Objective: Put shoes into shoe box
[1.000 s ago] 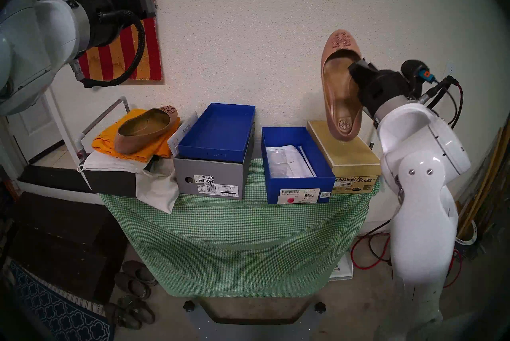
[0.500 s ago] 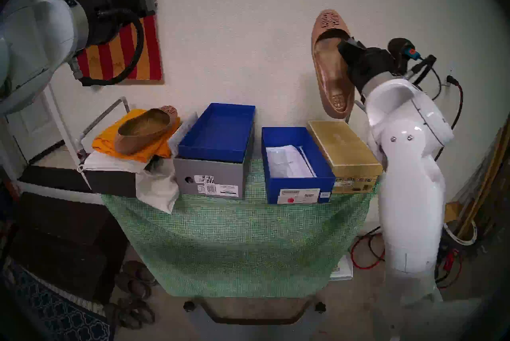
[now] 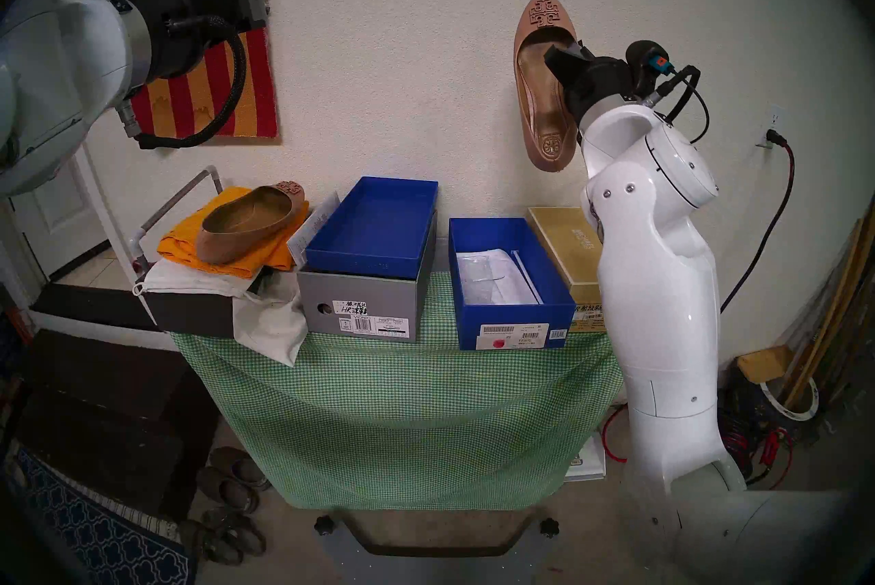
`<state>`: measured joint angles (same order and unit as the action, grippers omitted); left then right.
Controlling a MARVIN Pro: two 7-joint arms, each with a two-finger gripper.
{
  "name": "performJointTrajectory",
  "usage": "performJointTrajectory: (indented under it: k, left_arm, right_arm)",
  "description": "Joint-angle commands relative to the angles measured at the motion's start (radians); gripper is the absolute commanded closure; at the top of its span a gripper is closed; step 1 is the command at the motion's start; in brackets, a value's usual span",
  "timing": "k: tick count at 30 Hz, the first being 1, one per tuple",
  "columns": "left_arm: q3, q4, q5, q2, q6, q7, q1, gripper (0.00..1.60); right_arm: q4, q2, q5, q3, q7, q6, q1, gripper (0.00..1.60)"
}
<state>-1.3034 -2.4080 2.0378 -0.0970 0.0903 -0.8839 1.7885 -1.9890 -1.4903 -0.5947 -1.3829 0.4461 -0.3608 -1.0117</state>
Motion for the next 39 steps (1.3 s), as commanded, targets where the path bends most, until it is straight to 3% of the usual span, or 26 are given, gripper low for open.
performJointTrajectory:
  k: [1, 6, 8, 15, 18, 25, 29, 39]
  left_arm:
    - [-0.017, 0.002, 0.006, -0.003, -0.006, -0.002, 0.028, 0.0]
    - [-0.046, 0.001, 0.007, -0.003, -0.006, 0.001, 0.058, 0.0]
    - [-0.065, 0.0, 0.008, -0.003, -0.007, 0.003, 0.076, 0.0]
    - [-0.072, 0.0, 0.007, -0.003, -0.008, 0.004, 0.082, 0.0]
    - [-0.075, 0.0, 0.007, -0.003, -0.008, 0.004, 0.085, 0.0]
    - [-0.09, -0.001, 0.007, -0.003, -0.008, 0.004, 0.1, 0.0]
    - [-0.094, -0.001, 0.007, -0.003, -0.009, 0.005, 0.104, 0.0]
    - [-0.108, -0.002, 0.008, -0.003, -0.009, 0.005, 0.119, 0.0]
  right_arm:
    - [0.048, -0.03, 0.022, 0.012, 0.01, 0.02, 0.109, 1.6]
    - [0.06, -0.038, 0.034, 0.016, 0.03, 0.008, 0.108, 1.6]
    - [0.052, -0.006, 0.084, 0.054, 0.056, -0.028, 0.051, 1.6]
    - [-0.037, 0.038, 0.098, 0.103, 0.11, -0.131, -0.068, 1.6]
    - [-0.06, 0.056, 0.089, 0.124, 0.132, -0.165, -0.085, 1.6]
    - [-0.143, 0.122, 0.066, 0.147, 0.209, -0.265, -0.208, 1.6]
    - [-0.111, 0.134, 0.029, 0.147, 0.246, -0.284, -0.218, 1.6]
    - [-0.001, 0.18, -0.046, 0.151, 0.302, -0.274, -0.344, 1.6]
